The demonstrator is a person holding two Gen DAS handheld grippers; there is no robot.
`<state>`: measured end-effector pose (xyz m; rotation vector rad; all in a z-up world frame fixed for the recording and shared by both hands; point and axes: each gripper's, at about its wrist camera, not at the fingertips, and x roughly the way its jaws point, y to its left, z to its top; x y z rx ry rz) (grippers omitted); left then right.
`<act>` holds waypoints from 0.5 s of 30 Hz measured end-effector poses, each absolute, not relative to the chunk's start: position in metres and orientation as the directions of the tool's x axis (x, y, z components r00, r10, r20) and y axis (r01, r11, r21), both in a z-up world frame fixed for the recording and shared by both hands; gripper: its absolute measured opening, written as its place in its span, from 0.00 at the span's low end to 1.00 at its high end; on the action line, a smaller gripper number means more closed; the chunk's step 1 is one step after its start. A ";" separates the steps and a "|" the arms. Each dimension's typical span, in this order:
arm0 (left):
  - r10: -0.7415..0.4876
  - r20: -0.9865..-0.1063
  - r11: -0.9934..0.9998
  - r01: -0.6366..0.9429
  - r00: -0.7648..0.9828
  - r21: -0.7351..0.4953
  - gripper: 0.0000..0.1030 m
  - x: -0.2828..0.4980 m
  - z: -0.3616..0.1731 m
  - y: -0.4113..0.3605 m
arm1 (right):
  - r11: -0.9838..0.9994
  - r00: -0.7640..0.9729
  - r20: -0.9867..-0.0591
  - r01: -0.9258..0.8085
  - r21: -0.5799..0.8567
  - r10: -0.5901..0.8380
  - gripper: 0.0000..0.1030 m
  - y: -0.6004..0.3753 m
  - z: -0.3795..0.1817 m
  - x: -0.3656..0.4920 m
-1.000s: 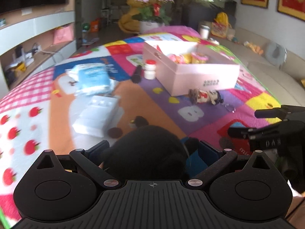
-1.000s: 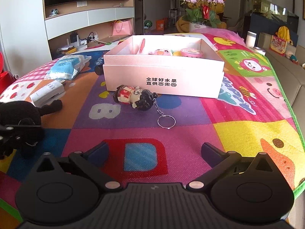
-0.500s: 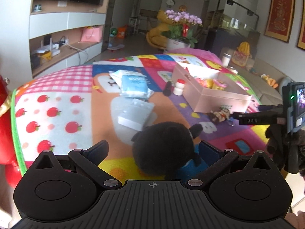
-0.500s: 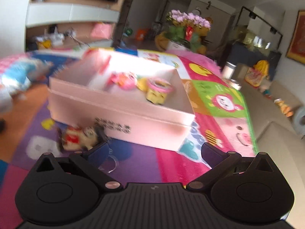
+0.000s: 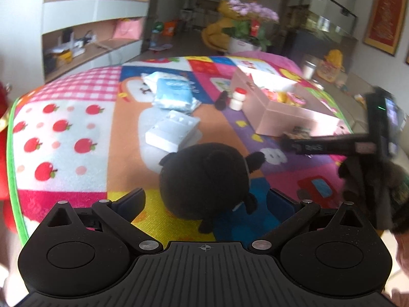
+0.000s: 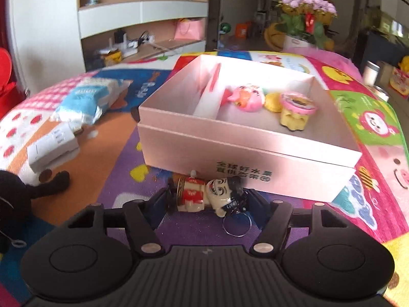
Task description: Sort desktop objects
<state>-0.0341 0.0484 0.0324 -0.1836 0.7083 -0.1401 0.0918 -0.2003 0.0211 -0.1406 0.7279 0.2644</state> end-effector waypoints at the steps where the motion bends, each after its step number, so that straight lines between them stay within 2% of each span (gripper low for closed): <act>1: -0.176 -0.637 0.976 0.046 0.751 -0.214 1.00 -0.031 0.031 0.048 | 0.958 0.724 -0.664 -0.285 -0.037 0.189 0.64 -0.201 0.024 0.087; 7: -0.167 -0.662 0.980 0.052 0.731 -0.190 1.00 -0.008 0.021 0.030 | 0.947 0.706 -0.666 -0.322 0.000 0.241 0.64 -0.221 0.041 0.047; 11: -0.124 -0.654 0.992 0.080 0.746 -0.096 0.98 -0.002 0.016 0.015 | 0.941 0.679 -0.690 -0.338 0.009 0.250 0.64 -0.240 0.047 0.018; 13: -0.120 -0.662 0.993 0.098 0.740 -0.071 0.89 -0.001 0.013 0.012 | 0.943 0.678 -0.696 -0.333 -0.003 0.237 0.64 -0.248 0.049 0.005; 15: -0.132 -0.675 0.991 0.114 0.726 -0.071 0.84 0.000 0.011 0.011 | 0.945 0.680 -0.699 -0.326 -0.016 0.223 0.64 -0.254 0.050 -0.006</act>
